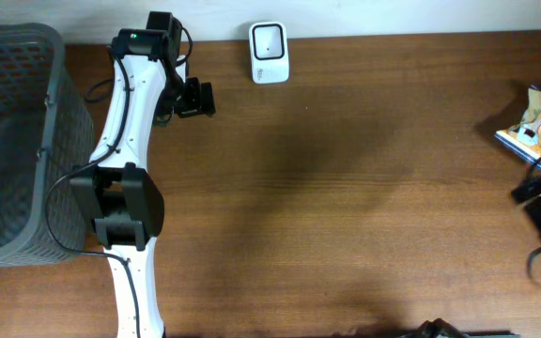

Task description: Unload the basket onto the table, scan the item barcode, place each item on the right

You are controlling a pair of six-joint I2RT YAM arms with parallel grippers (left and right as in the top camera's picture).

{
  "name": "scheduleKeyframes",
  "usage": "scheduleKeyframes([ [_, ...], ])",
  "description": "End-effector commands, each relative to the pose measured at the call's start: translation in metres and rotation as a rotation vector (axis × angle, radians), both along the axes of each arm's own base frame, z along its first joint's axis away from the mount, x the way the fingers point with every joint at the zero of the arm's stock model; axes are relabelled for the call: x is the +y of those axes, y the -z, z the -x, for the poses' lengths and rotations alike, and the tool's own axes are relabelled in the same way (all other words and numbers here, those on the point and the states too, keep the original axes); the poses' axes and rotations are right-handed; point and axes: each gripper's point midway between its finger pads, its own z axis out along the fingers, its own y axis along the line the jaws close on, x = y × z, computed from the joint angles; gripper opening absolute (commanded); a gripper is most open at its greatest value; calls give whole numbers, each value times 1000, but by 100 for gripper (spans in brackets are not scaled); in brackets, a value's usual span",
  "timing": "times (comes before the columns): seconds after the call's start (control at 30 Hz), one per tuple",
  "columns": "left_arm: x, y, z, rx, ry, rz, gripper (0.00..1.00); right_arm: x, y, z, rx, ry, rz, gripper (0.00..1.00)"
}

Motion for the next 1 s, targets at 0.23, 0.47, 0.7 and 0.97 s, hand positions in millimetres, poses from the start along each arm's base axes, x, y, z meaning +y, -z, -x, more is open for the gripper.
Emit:
scheduleKeyframes([
  [0.23, 3, 4, 1, 11, -10, -10, 99, 69, 63, 42, 48, -162, -104, 99],
  [0.47, 3, 4, 1, 11, -10, -10, 99, 72, 67, 47, 72, -162, -122, 99],
  [0.7, 3, 4, 1, 11, -10, -10, 99, 72, 74, 58, 130, -147, -122, 99],
  [0.97, 3, 4, 1, 11, -10, -10, 99, 73, 76, 57, 131, -157, -129, 98],
])
